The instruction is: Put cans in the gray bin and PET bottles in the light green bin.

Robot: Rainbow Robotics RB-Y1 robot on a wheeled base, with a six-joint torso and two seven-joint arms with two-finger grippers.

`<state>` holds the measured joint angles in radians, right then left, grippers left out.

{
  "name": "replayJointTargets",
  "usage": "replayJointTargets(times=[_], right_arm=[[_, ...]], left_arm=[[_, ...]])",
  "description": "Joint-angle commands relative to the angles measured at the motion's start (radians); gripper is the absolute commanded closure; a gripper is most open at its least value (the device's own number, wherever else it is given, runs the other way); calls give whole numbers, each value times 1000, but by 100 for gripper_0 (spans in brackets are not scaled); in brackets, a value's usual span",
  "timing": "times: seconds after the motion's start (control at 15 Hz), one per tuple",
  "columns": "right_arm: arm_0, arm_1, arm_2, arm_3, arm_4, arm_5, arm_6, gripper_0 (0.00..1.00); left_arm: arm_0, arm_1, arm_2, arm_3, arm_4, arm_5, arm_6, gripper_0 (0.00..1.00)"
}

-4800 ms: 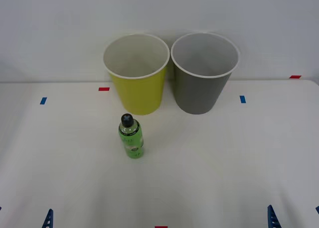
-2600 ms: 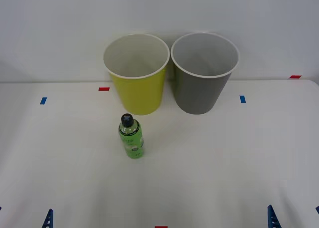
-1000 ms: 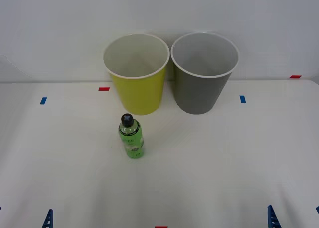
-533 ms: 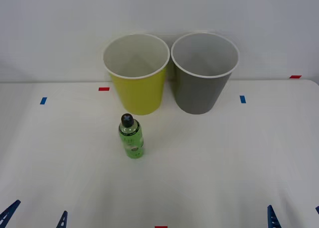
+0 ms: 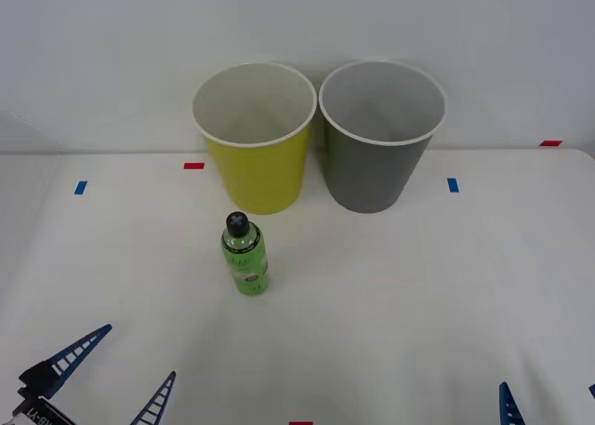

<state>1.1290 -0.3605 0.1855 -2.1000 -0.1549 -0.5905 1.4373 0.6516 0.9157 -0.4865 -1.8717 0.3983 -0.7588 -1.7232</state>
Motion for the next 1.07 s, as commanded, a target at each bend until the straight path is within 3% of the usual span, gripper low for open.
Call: replayJointTargets(times=[0.07, 0.47, 1.07], right_arm=[[0, 0, 0, 0, 0, 0, 0, 0], [0, 0, 0, 0, 0, 0, 0, 0], [0, 0, 0, 0, 0, 0, 0, 0]], left_arm=[[-132, 38, -83, 43, 34, 0, 2, 0], [-397, 40, -239, 129, 88, 1, 13, 0], [-665, 26, -426, 232, 186, 19, 40, 0]])
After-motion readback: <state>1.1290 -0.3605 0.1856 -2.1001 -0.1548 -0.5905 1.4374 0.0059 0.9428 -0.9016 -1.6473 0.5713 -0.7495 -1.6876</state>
